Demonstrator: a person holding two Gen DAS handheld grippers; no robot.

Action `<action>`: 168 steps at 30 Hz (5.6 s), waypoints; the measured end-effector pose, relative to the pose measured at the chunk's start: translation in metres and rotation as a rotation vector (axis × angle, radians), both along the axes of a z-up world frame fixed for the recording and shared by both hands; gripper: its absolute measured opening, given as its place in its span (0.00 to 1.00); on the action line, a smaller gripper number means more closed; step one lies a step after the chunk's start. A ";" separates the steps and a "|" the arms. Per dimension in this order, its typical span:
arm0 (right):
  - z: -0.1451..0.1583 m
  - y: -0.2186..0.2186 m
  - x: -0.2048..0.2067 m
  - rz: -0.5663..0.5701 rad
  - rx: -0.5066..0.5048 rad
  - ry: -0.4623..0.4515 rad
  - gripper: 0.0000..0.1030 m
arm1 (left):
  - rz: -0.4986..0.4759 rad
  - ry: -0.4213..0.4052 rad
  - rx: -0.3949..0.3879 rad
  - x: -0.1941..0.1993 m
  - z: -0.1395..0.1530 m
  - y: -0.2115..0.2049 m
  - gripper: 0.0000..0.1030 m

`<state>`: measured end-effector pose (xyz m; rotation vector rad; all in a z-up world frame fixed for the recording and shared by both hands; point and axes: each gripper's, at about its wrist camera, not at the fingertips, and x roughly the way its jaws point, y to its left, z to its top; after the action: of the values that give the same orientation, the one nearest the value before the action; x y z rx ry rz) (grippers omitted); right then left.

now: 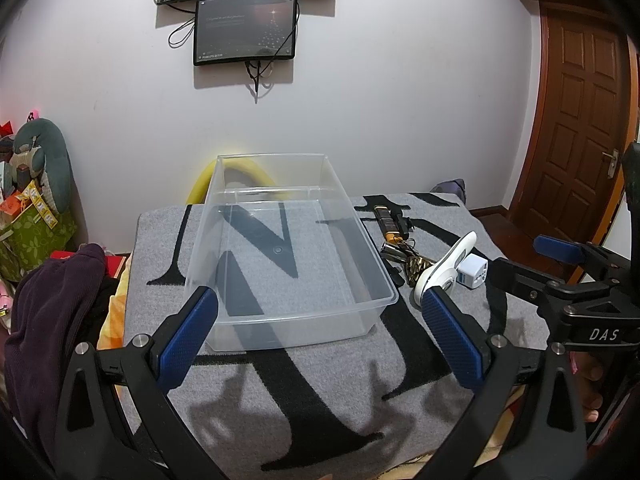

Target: Organize rigid objects

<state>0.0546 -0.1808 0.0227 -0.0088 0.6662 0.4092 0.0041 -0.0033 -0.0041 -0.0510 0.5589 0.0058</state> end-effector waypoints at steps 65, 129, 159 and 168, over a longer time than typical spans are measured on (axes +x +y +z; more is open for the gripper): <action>-0.038 -0.045 0.063 -0.137 -0.013 0.155 0.99 | 0.064 0.180 0.015 0.092 0.003 0.096 0.67; -0.039 0.186 0.114 0.493 -0.234 0.181 0.34 | 0.027 0.450 -0.112 0.155 -0.032 0.122 0.08; 0.002 0.125 0.122 0.409 -0.168 0.141 0.53 | 0.027 0.467 -0.109 0.160 -0.032 0.124 0.09; 0.006 0.078 0.156 0.237 -0.153 0.127 0.53 | 0.026 0.468 -0.106 0.160 -0.032 0.122 0.09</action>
<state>0.2104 -0.1023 0.0291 -0.2104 0.8241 0.5896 0.1638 0.1191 -0.0361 -0.1631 1.0265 0.0139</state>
